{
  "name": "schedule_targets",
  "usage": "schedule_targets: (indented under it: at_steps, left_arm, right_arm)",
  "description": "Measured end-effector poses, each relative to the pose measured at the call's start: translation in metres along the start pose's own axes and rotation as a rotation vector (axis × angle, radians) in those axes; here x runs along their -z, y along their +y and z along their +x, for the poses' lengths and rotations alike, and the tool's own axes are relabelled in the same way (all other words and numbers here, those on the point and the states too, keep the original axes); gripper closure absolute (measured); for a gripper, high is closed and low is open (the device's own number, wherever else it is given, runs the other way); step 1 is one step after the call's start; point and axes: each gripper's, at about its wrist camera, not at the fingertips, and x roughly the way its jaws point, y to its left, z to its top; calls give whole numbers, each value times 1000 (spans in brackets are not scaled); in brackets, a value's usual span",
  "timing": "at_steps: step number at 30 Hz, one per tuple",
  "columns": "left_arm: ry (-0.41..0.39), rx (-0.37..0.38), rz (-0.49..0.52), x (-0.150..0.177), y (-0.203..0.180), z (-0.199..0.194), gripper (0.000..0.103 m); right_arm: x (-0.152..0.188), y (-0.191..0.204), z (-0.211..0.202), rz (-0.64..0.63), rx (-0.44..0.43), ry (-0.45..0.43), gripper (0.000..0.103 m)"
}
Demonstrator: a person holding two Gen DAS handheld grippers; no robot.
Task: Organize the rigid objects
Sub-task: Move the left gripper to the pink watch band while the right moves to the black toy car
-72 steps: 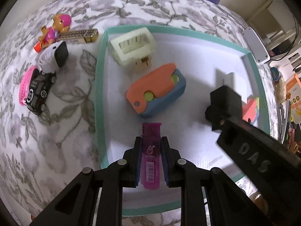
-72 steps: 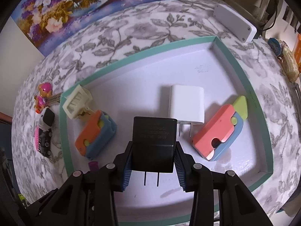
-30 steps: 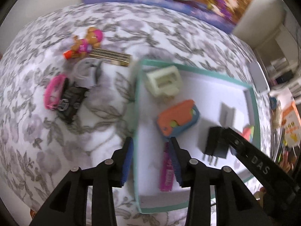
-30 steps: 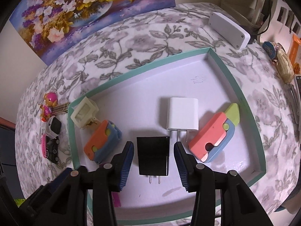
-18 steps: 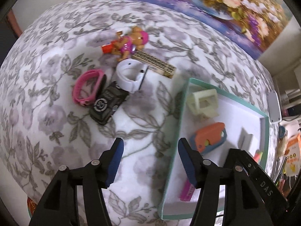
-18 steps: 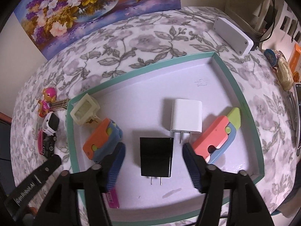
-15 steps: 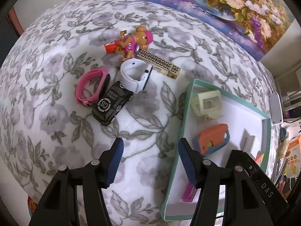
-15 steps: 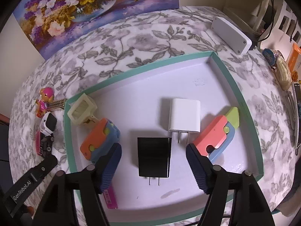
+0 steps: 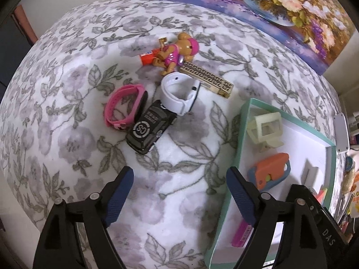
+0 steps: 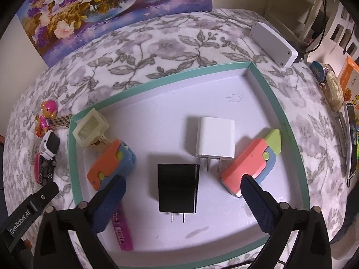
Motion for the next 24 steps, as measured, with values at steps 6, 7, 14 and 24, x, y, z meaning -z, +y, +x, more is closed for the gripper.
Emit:
schedule_targets:
  at_steps: [6,7,14,24]
  left_arm:
    - [-4,-4,-37,-4,11,1,18]
    - [-4,-4,-42,-6,13,1,18]
    - [-4,-26,-126,-17,44,6,18]
    - [-66,-81,-249,-34,100,-8,18]
  right_arm:
    - [1,3,2,-15,10,4,0]
    - [2,5,1,-20,11,2,0]
    - [5,32,-14,-53,-38,-72,0]
    - [17,91,-10,-147,-144,-73,0]
